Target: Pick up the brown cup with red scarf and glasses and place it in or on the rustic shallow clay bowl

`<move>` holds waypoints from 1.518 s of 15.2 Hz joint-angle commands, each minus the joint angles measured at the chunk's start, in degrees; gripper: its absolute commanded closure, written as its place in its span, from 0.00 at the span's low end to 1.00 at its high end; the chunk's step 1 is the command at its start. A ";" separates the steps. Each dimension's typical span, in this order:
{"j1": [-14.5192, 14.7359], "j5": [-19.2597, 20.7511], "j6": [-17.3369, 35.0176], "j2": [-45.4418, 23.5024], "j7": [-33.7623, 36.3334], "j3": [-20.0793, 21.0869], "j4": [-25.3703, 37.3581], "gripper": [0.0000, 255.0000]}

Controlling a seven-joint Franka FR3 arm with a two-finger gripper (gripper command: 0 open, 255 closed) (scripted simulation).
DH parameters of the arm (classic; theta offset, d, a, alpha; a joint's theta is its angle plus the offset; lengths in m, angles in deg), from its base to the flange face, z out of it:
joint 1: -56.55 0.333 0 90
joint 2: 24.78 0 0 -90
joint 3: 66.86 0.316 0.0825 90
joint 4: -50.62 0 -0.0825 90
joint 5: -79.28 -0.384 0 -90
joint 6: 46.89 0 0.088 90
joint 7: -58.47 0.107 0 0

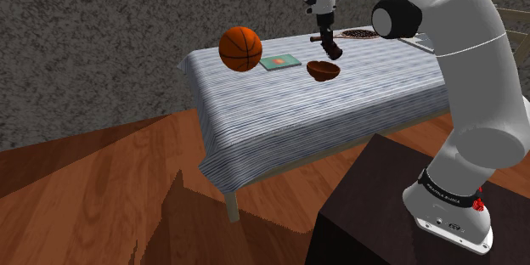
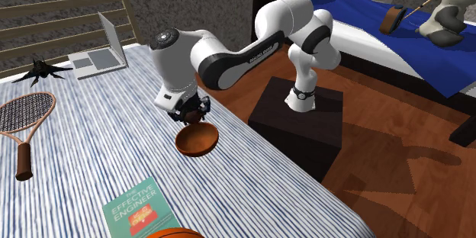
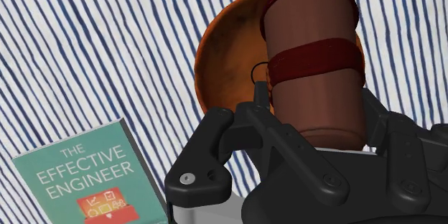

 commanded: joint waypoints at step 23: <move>0.87 -0.75 7.89 -1.48 0.29 0.60 -6.75 0.00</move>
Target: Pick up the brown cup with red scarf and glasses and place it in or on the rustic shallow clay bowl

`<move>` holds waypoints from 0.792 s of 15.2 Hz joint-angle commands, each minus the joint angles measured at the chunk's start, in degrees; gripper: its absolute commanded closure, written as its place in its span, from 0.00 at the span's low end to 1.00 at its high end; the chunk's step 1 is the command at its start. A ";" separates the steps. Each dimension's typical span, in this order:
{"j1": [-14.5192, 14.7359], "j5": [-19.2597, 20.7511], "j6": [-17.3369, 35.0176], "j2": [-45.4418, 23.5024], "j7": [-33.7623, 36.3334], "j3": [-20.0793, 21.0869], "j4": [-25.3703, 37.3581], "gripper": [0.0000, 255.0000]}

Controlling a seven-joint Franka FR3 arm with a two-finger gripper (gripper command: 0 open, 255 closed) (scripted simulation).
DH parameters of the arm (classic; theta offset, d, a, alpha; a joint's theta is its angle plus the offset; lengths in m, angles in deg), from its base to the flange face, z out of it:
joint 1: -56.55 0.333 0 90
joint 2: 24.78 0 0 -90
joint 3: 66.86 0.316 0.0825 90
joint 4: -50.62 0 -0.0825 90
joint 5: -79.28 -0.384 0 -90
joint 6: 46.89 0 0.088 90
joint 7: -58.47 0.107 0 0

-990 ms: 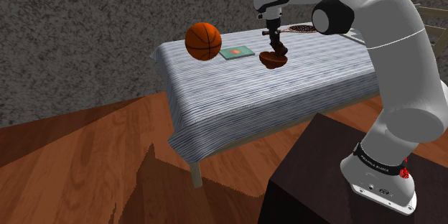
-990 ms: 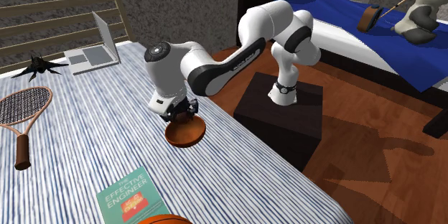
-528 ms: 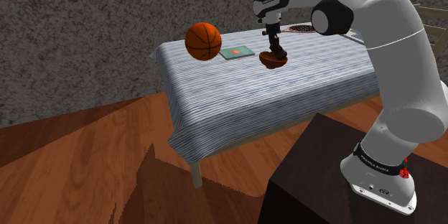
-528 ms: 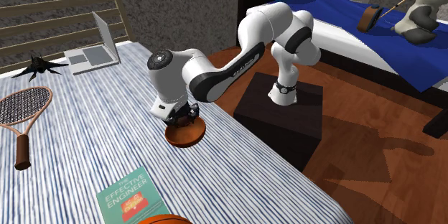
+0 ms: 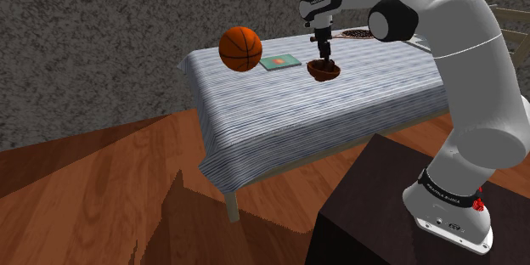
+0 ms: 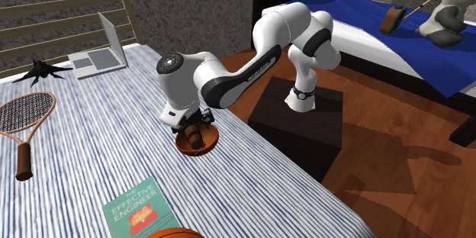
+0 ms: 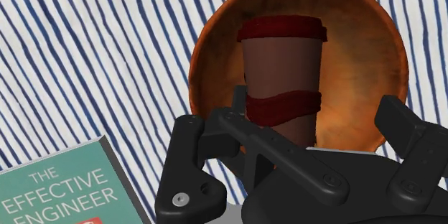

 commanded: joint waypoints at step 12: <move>-1.45 -0.10 -7.99 -0.99 0.40 0.10 9.27 0.00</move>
